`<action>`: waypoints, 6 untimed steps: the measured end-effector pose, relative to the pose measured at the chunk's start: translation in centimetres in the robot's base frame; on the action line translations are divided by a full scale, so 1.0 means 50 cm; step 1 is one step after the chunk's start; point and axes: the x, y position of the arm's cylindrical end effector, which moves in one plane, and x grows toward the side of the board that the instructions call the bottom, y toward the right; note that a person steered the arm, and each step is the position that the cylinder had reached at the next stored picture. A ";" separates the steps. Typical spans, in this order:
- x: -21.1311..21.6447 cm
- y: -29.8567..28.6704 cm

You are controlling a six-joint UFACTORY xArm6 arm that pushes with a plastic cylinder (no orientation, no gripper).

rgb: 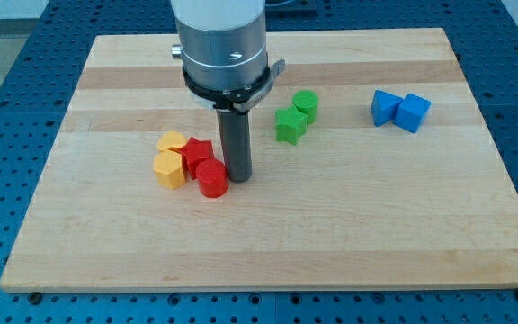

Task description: Nudge the red circle a bit left

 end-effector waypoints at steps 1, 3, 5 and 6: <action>0.017 0.002; 0.035 0.002; 0.035 -0.034; 0.036 -0.045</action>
